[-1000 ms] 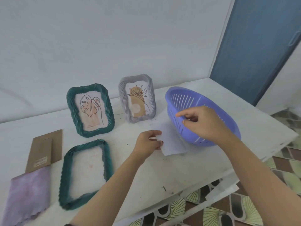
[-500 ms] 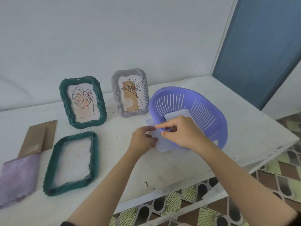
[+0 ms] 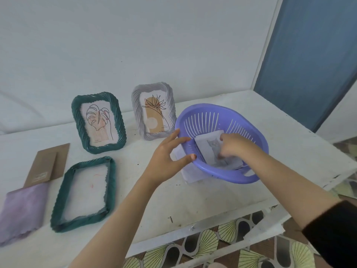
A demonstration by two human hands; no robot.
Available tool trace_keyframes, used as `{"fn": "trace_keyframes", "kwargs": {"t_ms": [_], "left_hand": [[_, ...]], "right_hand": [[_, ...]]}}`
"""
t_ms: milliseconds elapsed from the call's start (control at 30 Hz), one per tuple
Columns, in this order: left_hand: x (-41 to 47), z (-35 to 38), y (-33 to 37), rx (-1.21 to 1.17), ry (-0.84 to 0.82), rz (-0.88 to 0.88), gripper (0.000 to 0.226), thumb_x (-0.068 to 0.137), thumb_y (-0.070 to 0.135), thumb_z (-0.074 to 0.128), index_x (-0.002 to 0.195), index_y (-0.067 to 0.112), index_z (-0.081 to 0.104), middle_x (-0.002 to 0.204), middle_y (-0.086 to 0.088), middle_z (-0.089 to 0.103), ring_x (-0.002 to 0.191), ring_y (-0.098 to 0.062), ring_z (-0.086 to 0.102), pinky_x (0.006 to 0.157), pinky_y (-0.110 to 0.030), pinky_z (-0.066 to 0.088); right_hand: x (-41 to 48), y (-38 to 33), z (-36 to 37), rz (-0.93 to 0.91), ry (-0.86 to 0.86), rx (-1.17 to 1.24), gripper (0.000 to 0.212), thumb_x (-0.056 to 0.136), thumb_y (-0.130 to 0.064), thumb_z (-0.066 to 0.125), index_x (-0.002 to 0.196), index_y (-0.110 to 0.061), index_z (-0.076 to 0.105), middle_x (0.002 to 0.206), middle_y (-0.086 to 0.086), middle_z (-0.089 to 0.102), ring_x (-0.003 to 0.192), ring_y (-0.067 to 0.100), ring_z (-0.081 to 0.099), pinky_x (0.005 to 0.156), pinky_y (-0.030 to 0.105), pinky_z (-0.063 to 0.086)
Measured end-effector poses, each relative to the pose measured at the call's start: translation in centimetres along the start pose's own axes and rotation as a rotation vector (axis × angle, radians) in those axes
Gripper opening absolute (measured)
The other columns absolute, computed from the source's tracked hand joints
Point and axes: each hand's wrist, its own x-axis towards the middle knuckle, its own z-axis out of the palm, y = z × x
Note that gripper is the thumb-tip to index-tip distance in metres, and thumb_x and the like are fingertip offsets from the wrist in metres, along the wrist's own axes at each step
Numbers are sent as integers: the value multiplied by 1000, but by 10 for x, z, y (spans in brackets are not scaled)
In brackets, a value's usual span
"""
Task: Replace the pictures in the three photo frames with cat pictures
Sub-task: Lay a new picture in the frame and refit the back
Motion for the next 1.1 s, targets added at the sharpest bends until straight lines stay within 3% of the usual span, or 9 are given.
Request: {"fn": "trace_keyframes", "kwargs": {"t_ms": [167,267,400,533,700,867,1000,1100], "left_hand": [[0,-2,4,6,-3,-5,50,66,58,62,114,48,52,149,13,30,136,-2,26,107,-26,26],[-1,-1,5,1,-6,-9,47,67,57,63,112,52,50,149,14,29,135,0,25,105,-24,26],[-1,-2,6,8,-6,-18,49,66,59,61,113,51,50,148,16,29,134,2,26,105,-25,27],[-2,-1,10,-10,-11,-38,51,66,55,63,115,46,52,148,17,29,130,5,26,105,-25,27],[0,-1,18,-37,49,4,51,75,31,73,120,42,52,141,16,39,133,1,29,107,-24,26],[7,1,35,5,81,71,46,81,23,68,121,36,51,115,39,42,109,26,34,88,6,24],[9,5,40,36,83,58,43,84,24,65,122,37,50,116,33,45,107,18,36,84,5,23],[9,7,46,-55,104,62,35,87,19,61,118,34,55,118,24,53,112,7,45,92,0,28]], "right_hand": [[5,-3,1,36,-18,-35,79,76,-20,74,140,-11,28,131,14,46,114,31,52,80,33,46],[8,4,-1,-2,73,47,62,83,-3,60,138,-11,31,126,13,49,108,30,54,72,31,43],[12,21,-3,-81,244,165,41,84,2,46,124,-8,42,110,13,54,86,26,49,63,32,37],[14,33,-6,-111,363,321,46,80,4,49,122,-12,46,80,0,50,79,23,50,58,28,38],[-2,32,-13,-201,496,563,47,78,-5,59,121,-22,49,80,6,66,74,22,61,69,35,51],[-9,30,-9,-191,598,427,41,85,-12,54,126,-18,48,89,7,67,86,26,58,66,29,39],[-13,34,-6,-166,687,304,41,89,-11,47,130,-15,44,84,9,65,75,27,50,61,30,33],[-22,35,-4,-217,775,352,40,91,-14,47,130,-17,43,80,6,67,71,27,51,61,31,36]]}}
